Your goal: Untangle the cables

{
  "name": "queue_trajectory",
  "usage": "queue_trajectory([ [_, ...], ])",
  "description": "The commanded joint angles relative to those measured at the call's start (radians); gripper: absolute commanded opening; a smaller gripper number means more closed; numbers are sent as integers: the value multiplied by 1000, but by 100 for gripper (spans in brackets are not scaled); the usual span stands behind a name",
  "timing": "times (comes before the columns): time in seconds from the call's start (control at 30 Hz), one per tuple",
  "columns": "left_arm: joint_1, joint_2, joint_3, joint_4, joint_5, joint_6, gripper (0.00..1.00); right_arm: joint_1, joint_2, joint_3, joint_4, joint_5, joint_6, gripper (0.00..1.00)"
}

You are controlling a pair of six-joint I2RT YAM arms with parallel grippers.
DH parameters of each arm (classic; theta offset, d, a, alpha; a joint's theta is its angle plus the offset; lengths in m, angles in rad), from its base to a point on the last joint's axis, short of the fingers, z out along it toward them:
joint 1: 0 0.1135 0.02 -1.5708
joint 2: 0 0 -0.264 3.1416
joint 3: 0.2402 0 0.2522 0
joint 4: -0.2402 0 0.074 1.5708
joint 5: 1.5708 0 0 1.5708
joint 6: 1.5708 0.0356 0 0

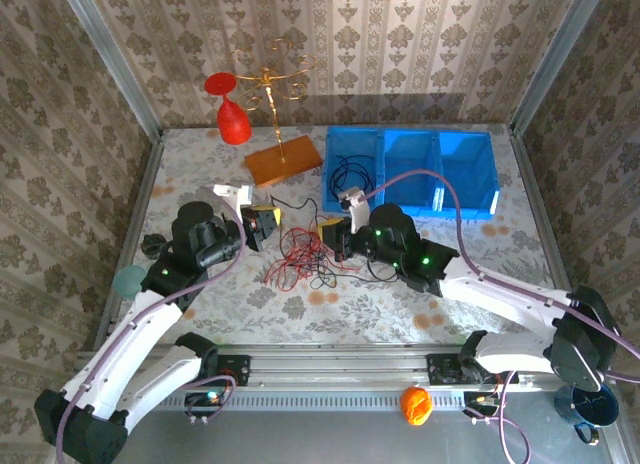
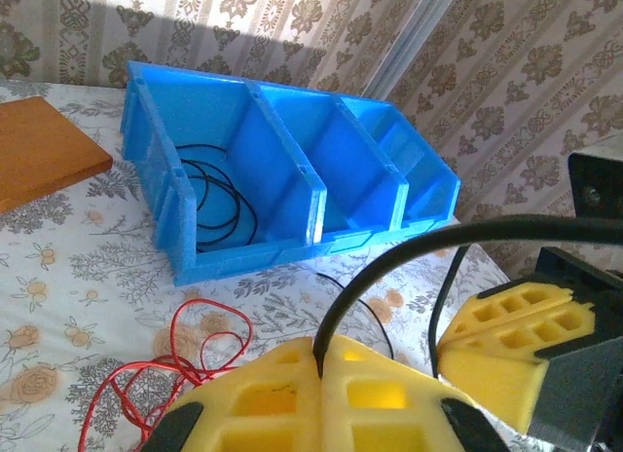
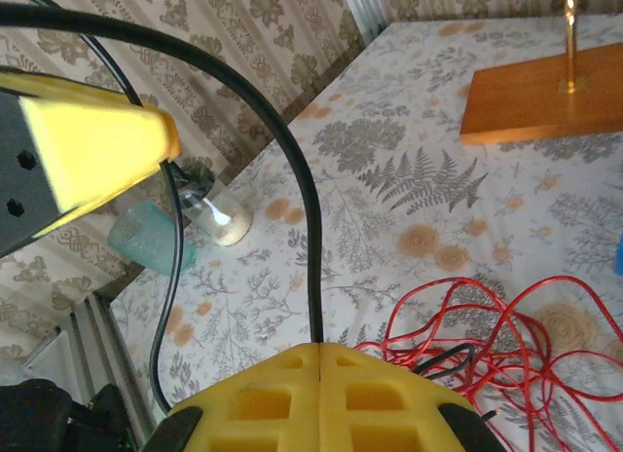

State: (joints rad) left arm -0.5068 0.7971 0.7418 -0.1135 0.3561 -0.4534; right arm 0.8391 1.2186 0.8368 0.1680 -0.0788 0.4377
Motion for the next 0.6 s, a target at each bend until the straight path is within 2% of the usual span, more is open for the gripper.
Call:
queue_trajectory([
  [0.0, 8, -4, -24, 64, 19, -28, 0, 6, -49, 33, -50, 54, -42, 0],
  [0.1, 8, 10, -53, 81, 12, -34, 0, 8, -96, 56, -72, 60, -53, 0],
  [0.13, 11, 22, -61, 84, 17, -40, 4, 9, -106, 62, -85, 74, -57, 0],
  [0.17, 10, 38, -72, 91, 34, -52, 21, 10, -112, 74, -105, 91, -66, 0],
  [0.2, 9, 53, -81, 96, 55, -64, 48, 12, -112, 82, -126, 113, -76, 0],
  [0.23, 8, 63, -89, 101, 64, -78, 61, 13, -110, 82, -134, 131, -82, 0],
  [0.37, -3, 48, -158, 113, 52, -137, 100, 13, -102, 70, -152, 214, -85, 0],
  [0.47, -20, 4, -197, 111, 75, -171, 100, 14, -103, 62, -158, 285, -73, 0],
  [0.57, -80, -35, -228, 93, 42, -183, 95, 13, -96, 66, -167, 318, -71, 0],
])
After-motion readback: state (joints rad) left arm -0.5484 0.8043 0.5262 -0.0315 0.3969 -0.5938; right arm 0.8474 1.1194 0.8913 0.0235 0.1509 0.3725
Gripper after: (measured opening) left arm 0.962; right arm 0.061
